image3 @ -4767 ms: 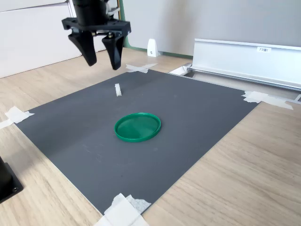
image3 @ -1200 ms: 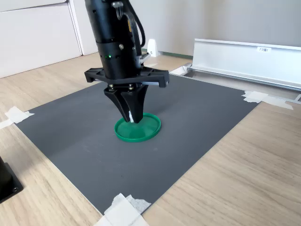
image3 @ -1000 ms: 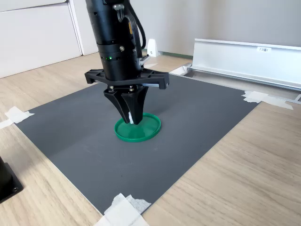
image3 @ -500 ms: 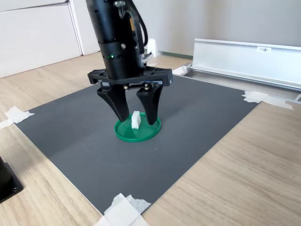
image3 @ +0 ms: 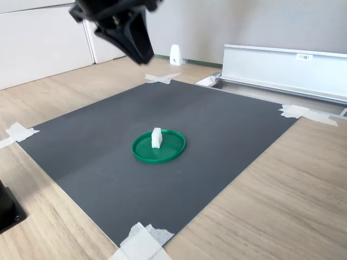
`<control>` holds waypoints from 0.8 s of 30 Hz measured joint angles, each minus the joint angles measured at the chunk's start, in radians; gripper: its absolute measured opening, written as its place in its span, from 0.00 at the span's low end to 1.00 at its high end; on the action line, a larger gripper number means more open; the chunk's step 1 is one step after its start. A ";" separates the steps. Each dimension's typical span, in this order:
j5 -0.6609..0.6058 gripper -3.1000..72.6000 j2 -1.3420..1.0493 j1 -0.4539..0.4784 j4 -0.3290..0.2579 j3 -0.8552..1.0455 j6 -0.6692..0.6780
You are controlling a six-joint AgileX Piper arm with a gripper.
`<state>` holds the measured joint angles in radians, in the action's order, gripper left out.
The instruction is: Grasp a white terminal and put it on the green lid.
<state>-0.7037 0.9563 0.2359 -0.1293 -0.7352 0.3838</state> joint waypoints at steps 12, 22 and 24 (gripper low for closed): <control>0.313 0.03 -0.386 0.000 0.041 0.214 -0.160; 0.526 0.03 -0.721 0.000 0.075 0.552 -0.313; 0.530 0.03 -0.787 0.000 0.075 0.587 -0.337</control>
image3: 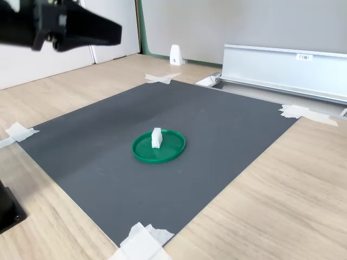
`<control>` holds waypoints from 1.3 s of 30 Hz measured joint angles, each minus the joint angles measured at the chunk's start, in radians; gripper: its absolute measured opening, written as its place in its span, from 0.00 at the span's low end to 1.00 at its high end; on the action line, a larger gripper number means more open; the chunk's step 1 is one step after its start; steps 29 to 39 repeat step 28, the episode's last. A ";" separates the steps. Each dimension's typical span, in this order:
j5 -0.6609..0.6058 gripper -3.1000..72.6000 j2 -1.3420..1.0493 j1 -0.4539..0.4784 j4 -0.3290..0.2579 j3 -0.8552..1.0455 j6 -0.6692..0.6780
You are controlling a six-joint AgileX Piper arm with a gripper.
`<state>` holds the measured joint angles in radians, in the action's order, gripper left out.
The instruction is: Grasp a white terminal and put it on the green lid.
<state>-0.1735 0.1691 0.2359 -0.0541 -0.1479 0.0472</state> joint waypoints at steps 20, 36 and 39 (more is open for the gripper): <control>0.001 0.03 -0.180 -0.161 0.054 0.108 -0.030; 0.001 0.03 -0.180 -0.161 0.054 0.108 -0.029; 0.001 0.03 -0.180 -0.161 0.054 0.108 -0.029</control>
